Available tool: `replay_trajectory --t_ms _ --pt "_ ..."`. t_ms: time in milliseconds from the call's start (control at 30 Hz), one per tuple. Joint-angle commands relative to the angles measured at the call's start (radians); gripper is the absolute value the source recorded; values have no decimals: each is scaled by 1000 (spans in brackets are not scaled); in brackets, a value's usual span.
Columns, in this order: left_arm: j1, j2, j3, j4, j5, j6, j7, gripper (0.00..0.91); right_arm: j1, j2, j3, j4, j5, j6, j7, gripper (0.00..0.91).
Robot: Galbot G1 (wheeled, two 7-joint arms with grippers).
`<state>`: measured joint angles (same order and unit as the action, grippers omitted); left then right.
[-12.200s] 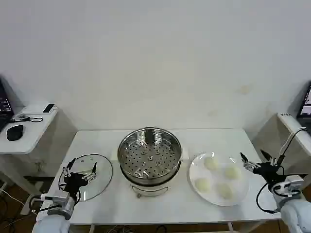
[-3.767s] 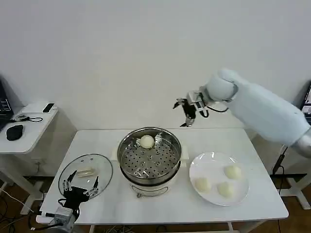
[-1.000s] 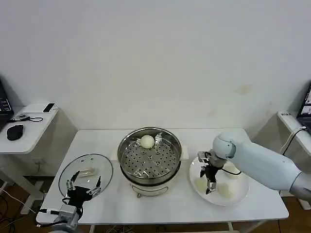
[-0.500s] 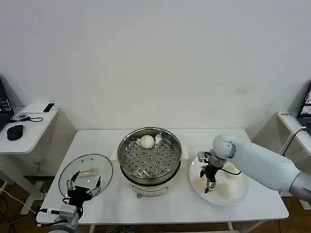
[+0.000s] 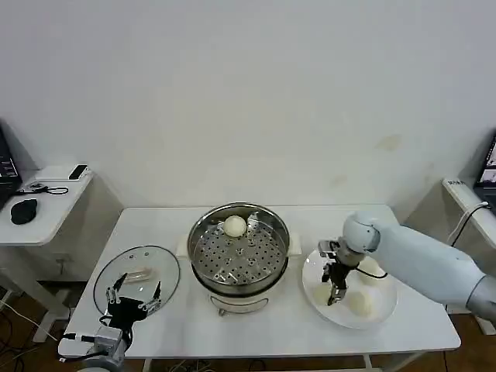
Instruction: Take steamed baozi put them in steamer then cover it.
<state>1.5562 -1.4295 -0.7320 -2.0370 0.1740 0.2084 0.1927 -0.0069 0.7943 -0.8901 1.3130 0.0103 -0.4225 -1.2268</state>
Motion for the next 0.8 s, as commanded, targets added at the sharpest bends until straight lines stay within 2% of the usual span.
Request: replay_trajectory --t_ms 33,233,367,433,600,800 --pt "-4 -4 1 0 -1 0 2 907 87 -39 -6 24 24 -5 -8 675" --pt "-13 -15 0 -1 -4 1 2 907 293 -90 -90 57 97 -11 -24 675" --pt "-10 -13 0 -3 2 0 -2 907 437 -86 -156 49 137 -11 -34 675" --pt "-8 -10 0 -9 3 -1 -3 907 542 -49 -188 27 170 -12 -47 675" --pt "-5 -4 -1 -15 0 -3 -3 907 678 61 -205 -41 219 -19 -60 675" --pt "6 -7 -5 -25 0 -6 -8 907 726 223 -207 -105 275 -47 -65 675"
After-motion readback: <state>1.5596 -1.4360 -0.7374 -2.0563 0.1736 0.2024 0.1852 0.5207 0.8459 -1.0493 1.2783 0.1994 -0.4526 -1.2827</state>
